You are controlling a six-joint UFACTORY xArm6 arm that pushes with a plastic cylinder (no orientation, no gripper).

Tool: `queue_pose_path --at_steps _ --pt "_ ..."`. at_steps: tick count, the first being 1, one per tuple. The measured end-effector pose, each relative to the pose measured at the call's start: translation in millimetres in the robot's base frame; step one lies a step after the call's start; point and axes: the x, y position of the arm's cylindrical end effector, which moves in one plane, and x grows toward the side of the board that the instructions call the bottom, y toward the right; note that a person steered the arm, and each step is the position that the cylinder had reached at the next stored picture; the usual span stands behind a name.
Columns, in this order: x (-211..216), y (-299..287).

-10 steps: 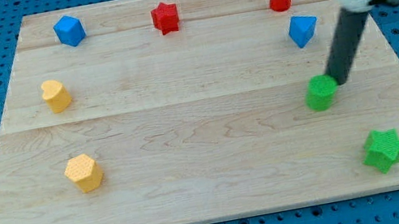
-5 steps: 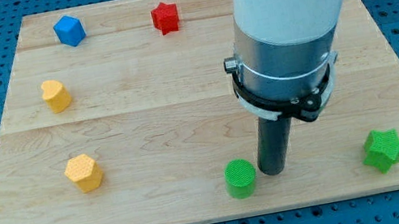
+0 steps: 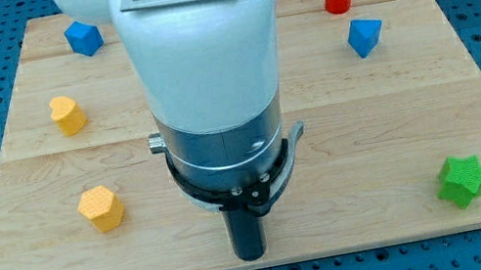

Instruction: Place the green circle right to the yellow hexagon

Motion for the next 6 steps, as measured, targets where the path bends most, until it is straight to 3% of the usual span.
queue_pose_path --at_steps 6 --pt "-23.3 -16.0"
